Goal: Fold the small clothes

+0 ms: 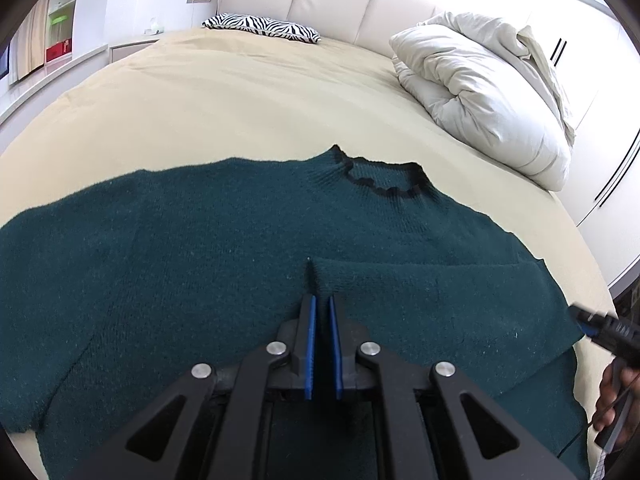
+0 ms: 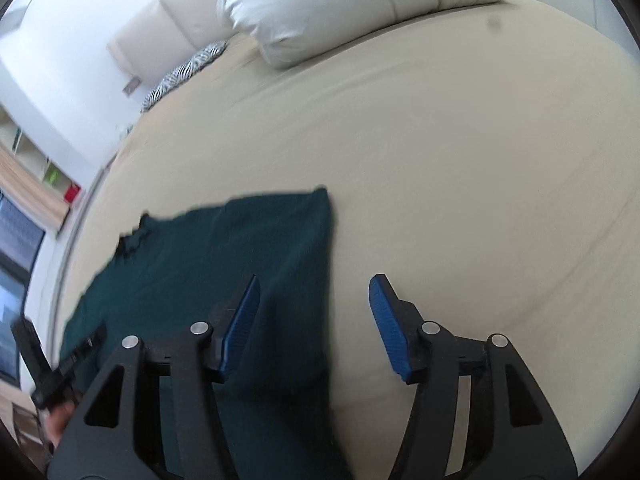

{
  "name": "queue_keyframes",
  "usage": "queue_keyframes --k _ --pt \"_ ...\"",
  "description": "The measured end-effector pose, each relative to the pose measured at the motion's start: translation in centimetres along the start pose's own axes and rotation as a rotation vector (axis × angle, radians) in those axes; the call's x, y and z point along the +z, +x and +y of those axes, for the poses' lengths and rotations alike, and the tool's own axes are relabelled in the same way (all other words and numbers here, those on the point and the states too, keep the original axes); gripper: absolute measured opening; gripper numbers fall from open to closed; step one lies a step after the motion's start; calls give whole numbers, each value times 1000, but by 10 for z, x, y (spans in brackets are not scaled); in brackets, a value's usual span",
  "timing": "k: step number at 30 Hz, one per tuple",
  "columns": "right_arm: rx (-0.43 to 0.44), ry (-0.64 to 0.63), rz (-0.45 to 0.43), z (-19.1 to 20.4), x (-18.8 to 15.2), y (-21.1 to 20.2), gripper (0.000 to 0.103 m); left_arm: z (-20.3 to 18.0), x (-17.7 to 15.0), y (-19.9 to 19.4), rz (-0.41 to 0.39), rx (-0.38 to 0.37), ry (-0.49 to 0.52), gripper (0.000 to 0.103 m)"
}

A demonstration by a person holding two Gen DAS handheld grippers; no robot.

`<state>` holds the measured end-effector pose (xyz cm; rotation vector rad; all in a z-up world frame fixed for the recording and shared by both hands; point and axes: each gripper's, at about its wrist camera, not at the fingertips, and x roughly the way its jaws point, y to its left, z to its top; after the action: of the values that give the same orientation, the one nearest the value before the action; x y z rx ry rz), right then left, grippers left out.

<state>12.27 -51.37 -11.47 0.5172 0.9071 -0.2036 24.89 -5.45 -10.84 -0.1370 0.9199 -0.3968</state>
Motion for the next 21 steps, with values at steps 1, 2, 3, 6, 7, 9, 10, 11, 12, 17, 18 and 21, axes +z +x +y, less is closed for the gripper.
queue_keyframes --k 1,2,3,6,7,9,10,11,12,17,18,21 --pt "-7 -12 28 1 -4 5 52 -1 1 -2 -4 3 2 7" --pt "-8 -15 44 1 -9 8 40 -1 1 -3 -7 2 4 6" --pt "-6 -24 53 4 -11 9 34 0 2 -4 -10 3 5 6" --pt "-39 -84 39 16 -15 6 18 2 5 -4 -17 16 -2 5" --pt "-47 -95 33 19 -22 2 14 3 6 -4 -21 23 -7 3" --pt "-38 -68 27 16 -25 -2 13 7 10 -3 -28 39 -17 2" --pt "-26 -48 25 13 -26 -3 13 9 11 -1 -27 40 -22 1" --pt "-10 -24 22 10 -31 -7 12 13 13 0 -23 39 -36 1" --pt "9 -6 21 8 -36 -11 13 15 13 1 -21 33 -44 1" --pt "26 -14 25 8 -44 -7 18 19 8 -13 -16 -36 -92 16" --pt "33 5 28 5 -43 -6 20 20 7 -15 -14 -54 -103 34" --pt "39 23 20 3 -39 -8 24 15 6 -14 -6 -50 -82 57"
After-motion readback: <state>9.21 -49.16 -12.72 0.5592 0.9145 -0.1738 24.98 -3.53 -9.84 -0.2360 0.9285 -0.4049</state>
